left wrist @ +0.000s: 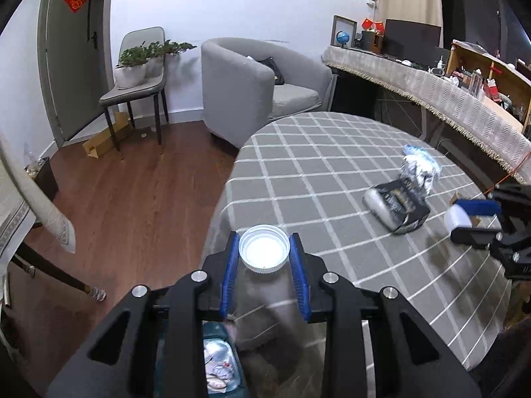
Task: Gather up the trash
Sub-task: 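Carry the cap with the left tool while the right tool carries the lid over the teal bin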
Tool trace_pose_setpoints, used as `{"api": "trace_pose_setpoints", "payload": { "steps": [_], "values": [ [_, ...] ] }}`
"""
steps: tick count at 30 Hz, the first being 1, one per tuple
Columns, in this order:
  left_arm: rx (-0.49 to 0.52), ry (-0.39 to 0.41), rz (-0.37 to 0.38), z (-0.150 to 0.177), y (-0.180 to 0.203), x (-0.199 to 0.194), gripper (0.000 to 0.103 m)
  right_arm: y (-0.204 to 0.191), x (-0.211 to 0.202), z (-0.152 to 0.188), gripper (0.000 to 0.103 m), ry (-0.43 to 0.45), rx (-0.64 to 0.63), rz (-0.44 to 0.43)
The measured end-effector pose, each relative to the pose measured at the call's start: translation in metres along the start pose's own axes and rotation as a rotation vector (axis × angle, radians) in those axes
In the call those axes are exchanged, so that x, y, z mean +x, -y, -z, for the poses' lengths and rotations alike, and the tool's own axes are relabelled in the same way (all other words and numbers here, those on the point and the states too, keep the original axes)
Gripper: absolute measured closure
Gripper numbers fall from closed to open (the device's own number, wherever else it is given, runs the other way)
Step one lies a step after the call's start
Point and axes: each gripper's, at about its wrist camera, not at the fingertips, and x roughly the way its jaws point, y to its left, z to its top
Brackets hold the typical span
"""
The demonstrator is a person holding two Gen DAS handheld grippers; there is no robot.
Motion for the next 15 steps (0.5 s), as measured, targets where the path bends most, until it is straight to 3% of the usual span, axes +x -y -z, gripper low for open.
{"api": "trace_pose_setpoints", "payload": {
  "steps": [15],
  "values": [
    [-0.071, -0.075, -0.047, 0.035, -0.054, -0.015, 0.07, -0.058, 0.021, -0.038, 0.063, 0.076, -0.017, -0.042]
  ]
}}
